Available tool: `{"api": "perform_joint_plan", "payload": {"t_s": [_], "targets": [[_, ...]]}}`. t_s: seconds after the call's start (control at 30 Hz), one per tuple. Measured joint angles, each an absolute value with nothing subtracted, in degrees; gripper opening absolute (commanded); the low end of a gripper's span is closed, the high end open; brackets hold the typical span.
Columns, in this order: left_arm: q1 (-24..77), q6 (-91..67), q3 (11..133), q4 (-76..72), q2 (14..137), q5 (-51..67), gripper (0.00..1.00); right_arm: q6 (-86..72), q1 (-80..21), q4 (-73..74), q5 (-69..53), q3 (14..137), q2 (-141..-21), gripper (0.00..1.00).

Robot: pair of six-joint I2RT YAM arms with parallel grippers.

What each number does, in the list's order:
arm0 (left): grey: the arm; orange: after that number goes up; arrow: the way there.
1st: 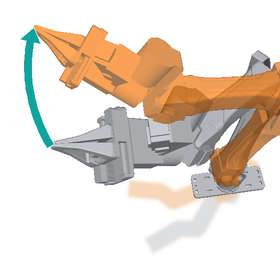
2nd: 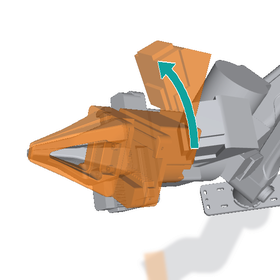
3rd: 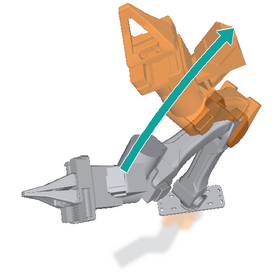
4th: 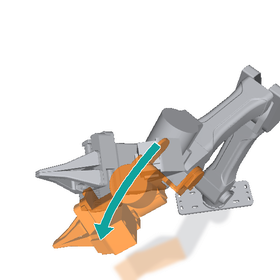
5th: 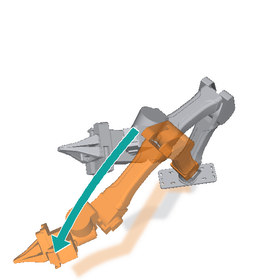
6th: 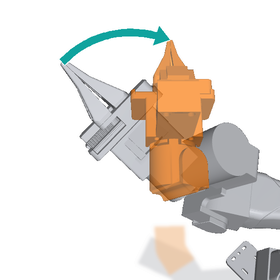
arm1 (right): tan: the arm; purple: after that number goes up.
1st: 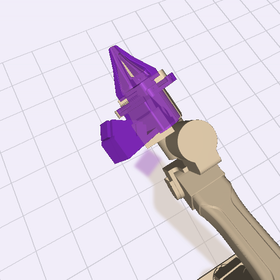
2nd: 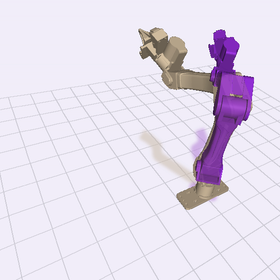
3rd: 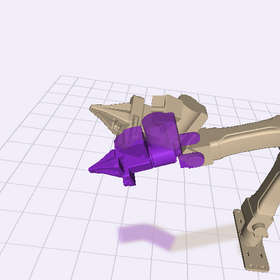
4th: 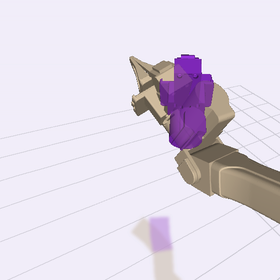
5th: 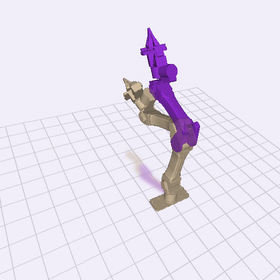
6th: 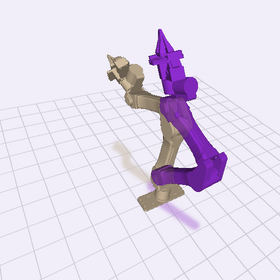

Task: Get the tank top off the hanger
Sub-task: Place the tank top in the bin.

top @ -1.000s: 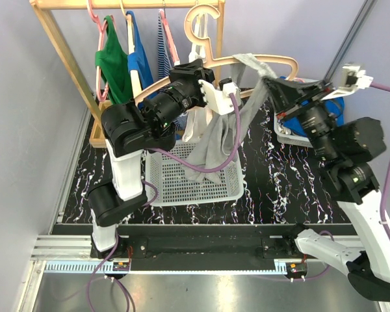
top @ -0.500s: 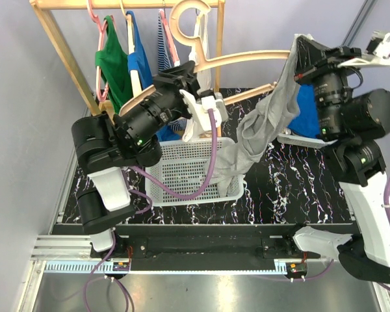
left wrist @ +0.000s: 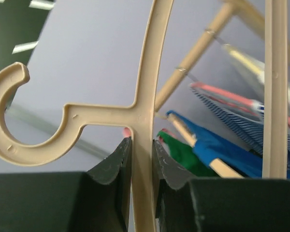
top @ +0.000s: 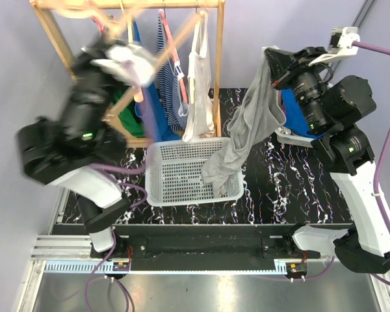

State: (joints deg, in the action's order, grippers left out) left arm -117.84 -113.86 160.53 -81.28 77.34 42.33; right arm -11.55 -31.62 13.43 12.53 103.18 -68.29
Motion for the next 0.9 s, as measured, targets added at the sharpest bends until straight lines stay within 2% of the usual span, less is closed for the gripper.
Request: {"api": "perform_joint_plan", "payload": {"t_s": [0.13, 0.27, 0.37, 0.43, 0.53, 0.67, 0.77, 0.9], "targets": [[-117.5, -113.2, 135.0, -79.5, 71.7, 48.7, 0.00, -14.9, -31.6, 13.8, 4.1, 102.4, -69.1, 0.06], [-113.6, -104.4, 103.1, -75.8, 61.4, 56.1, 0.00, -19.0, -31.9, 13.6, -5.4, 101.1, -70.5, 0.00], [-109.0, -97.7, 92.0, -74.7, 57.9, 62.3, 0.00, -20.4, -34.9, 13.4, -9.0, 100.6, -73.3, 0.01], [-106.8, -95.7, 93.0, -74.9, 58.0, 64.9, 0.00, -19.9, -37.9, 14.0, -9.9, 100.8, -75.6, 0.02], [-104.4, -93.8, 104.0, -71.6, 61.6, 66.8, 0.00, -18.4, -43.2, 16.3, -10.0, 102.3, -79.5, 0.05], [-102.3, -92.2, 131.4, -58.1, 72.9, 68.3, 0.00, -16.5, -48.9, 19.0, -9.7, 103.2, -83.0, 0.06], [-101.8, -94.7, 145.9, -51.2, 82.5, 68.5, 0.00, -15.4, -51.9, 20.2, -8.9, 103.4, -83.9, 0.06], [-99.0, -101.9, 144.8, -51.4, 91.1, 70.0, 0.00, -14.7, -54.1, 20.9, -8.2, 103.0, -84.1, 0.07]]}}
